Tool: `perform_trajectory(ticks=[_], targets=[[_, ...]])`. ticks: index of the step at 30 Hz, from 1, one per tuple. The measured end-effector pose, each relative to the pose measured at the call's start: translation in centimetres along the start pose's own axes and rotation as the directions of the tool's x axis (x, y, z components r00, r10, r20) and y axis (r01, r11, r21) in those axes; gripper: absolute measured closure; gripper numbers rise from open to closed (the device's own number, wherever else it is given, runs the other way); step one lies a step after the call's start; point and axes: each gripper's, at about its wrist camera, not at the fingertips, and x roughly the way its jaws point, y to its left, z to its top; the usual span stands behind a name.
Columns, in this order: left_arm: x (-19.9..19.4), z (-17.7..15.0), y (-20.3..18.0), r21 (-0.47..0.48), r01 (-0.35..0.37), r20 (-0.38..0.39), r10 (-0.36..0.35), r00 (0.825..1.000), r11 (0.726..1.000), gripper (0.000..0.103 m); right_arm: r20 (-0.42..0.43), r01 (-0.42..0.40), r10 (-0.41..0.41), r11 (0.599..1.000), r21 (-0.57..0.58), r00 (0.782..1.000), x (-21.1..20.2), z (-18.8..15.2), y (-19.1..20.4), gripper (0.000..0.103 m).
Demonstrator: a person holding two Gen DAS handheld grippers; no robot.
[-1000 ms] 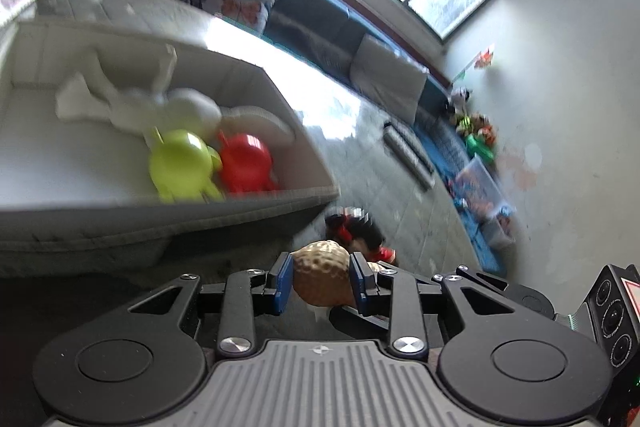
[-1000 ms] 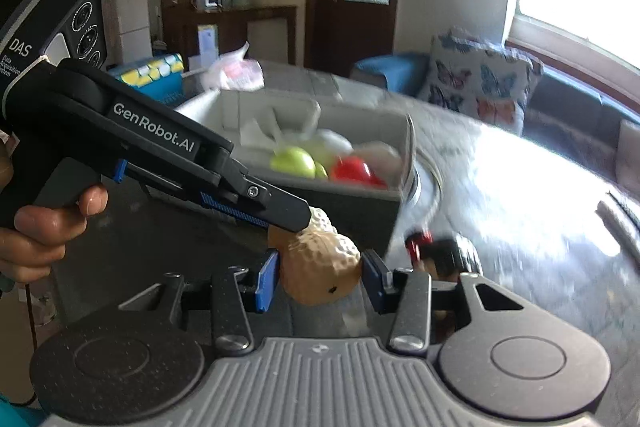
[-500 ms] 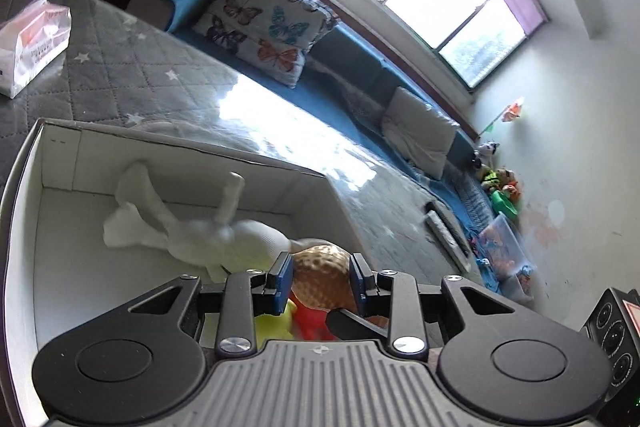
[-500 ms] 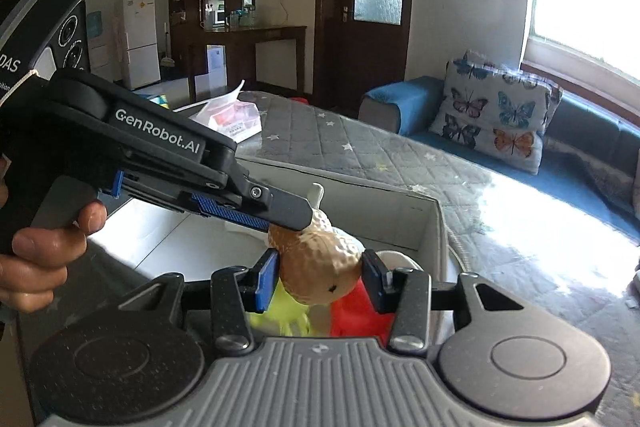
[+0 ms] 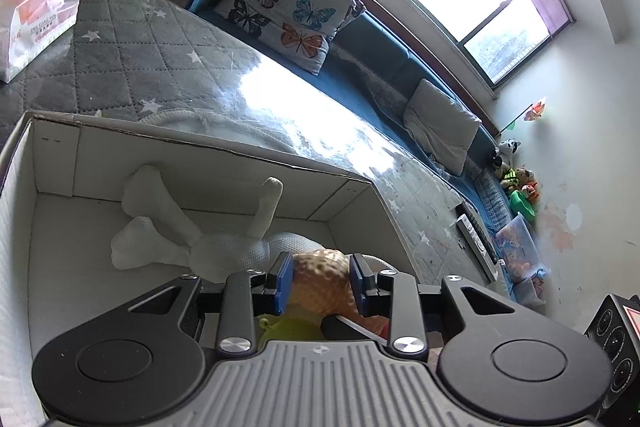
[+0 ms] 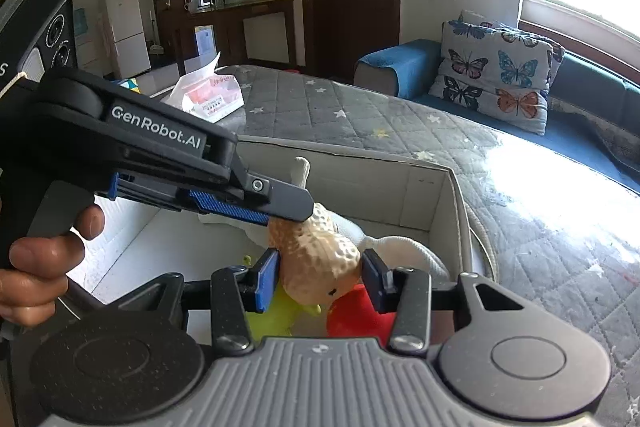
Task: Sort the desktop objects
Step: 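Carry the peanut plush into the box and open the left gripper, then move the left gripper back to the black-haired doll figure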
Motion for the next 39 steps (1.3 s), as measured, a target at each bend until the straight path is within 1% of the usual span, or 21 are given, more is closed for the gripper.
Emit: perform_trajectory(ticks=[6, 11, 16, 20, 23, 30, 35, 37, 38, 39], targets=[[-0.9, -0.4, -0.8, 0.019, -0.011, 0.019, 0.011, 1.000, 1.000, 0.070, 0.018, 0.012, -0.011, 1.000, -0.013, 1.000, -0.8, -0.2, 0.6, 0.057], [-1.5, -0.7, -1.5, 0.029, -0.008, 0.029, 0.008, 1.000, 1.000, 0.070, 0.042, 0.011, -0.011, 1.000, -0.010, 0.999, -2.5, -0.4, 0.7, 0.055], [-2.5, -1.3, -2.6, 0.060, -0.006, 0.043, 0.004, 0.999, 0.998, 0.070, 0.066, 0.018, -0.017, 1.000, -0.015, 0.998, -4.7, -0.8, 0.8, 0.052], [-3.6, -2.3, -3.9, 0.087, 0.005, 0.054, -0.010, 0.998, 0.996, 0.070, 0.084, 0.029, -0.028, 1.000, -0.012, 0.996, -6.9, -1.8, 1.0, 0.048], [-4.2, -3.2, -4.9, 0.113, 0.010, 0.057, -0.016, 0.998, 0.994, 0.070, 0.094, 0.039, -0.038, 0.999, -0.007, 0.995, -8.5, -2.7, 1.0, 0.047], [-4.9, -6.3, -7.4, 0.175, 0.036, 0.029, -0.042, 0.999, 0.984, 0.070, 0.095, 0.068, -0.071, 0.997, 0.033, 0.993, -11.6, -5.6, 0.3, 0.046], [-4.5, -8.3, -8.8, 0.193, 0.072, -0.006, -0.073, 0.997, 0.979, 0.070, 0.083, 0.105, -0.110, 0.992, 0.064, 0.990, -13.5, -7.8, -0.7, 0.046], [-4.1, -9.0, -9.3, 0.202, 0.084, -0.026, -0.080, 0.996, 0.976, 0.070, 0.076, 0.124, -0.131, 0.989, 0.083, 0.988, -14.1, -8.8, -1.2, 0.042], [-3.7, -9.4, -9.6, 0.206, 0.088, -0.039, -0.082, 0.996, 0.975, 0.070, 0.073, 0.137, -0.144, 0.986, 0.093, 0.987, -14.4, -9.3, -1.6, 0.037], [-3.4, -9.7, -9.9, 0.208, 0.092, -0.050, -0.084, 0.995, 0.974, 0.070, 0.069, 0.147, -0.154, 0.984, 0.101, 0.986, -14.5, -9.7, -1.9, 0.035]])
